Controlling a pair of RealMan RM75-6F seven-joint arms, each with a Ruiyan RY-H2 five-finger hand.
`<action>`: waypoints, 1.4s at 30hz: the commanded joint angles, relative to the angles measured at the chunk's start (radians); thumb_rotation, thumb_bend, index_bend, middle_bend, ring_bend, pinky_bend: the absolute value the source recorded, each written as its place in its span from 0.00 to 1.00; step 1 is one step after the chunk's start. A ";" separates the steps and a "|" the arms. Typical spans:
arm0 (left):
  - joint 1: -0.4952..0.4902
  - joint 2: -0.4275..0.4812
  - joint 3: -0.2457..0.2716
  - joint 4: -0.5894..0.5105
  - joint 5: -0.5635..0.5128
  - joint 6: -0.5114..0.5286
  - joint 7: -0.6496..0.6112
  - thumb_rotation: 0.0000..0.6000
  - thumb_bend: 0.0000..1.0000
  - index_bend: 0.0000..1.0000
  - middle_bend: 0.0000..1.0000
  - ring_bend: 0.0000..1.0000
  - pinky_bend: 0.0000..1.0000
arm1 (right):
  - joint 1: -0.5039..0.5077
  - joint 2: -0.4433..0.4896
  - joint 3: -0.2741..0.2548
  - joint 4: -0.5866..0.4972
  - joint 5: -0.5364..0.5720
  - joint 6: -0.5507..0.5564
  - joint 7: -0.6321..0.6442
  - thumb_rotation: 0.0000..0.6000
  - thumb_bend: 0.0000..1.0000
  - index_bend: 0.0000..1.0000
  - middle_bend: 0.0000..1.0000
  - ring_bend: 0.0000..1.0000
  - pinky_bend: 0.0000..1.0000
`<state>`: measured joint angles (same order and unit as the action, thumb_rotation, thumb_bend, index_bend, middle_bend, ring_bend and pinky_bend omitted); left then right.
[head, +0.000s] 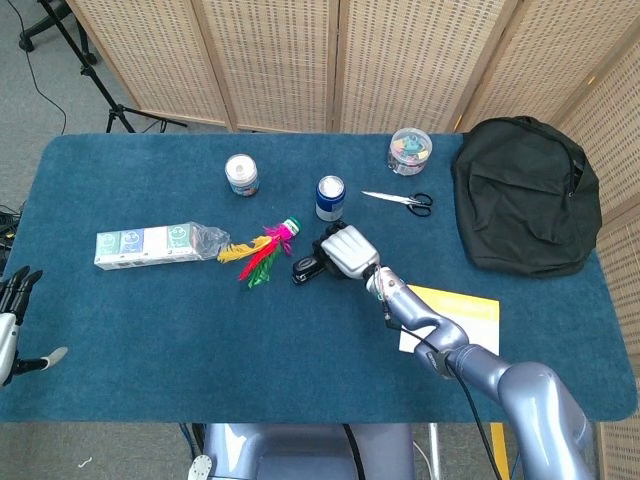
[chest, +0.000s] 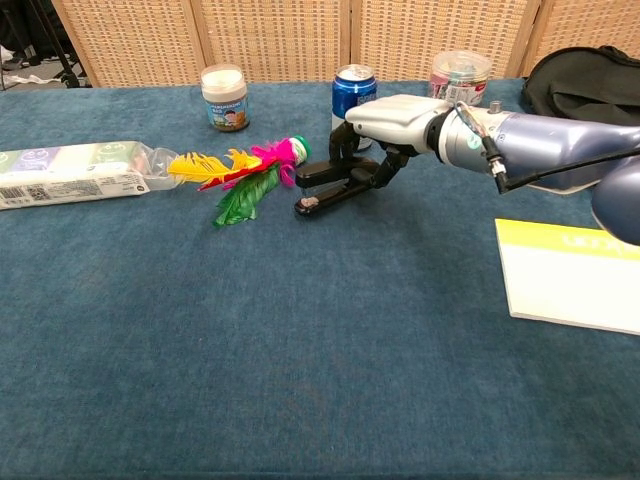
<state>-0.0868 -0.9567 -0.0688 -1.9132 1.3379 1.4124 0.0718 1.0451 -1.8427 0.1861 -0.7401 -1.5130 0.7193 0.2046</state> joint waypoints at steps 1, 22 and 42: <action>0.001 0.001 0.003 -0.001 0.007 0.002 -0.003 1.00 0.00 0.00 0.00 0.00 0.00 | -0.009 0.011 -0.003 -0.013 0.005 0.024 -0.002 1.00 0.71 0.57 0.50 0.28 0.18; -0.004 0.005 0.036 -0.008 0.063 -0.019 -0.007 1.00 0.00 0.00 0.00 0.00 0.00 | -0.362 0.439 -0.163 -0.446 -0.090 0.476 -0.136 1.00 0.77 0.58 0.49 0.29 0.19; 0.006 -0.001 0.070 -0.029 0.130 -0.002 0.026 1.00 0.00 0.00 0.00 0.00 0.00 | -0.635 0.380 -0.322 -0.214 -0.155 0.661 -0.028 1.00 0.77 0.58 0.47 0.29 0.19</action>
<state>-0.0810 -0.9572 0.0015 -1.9424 1.4677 1.4100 0.0980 0.4250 -1.4398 -0.1310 -0.9853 -1.6636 1.3774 0.1600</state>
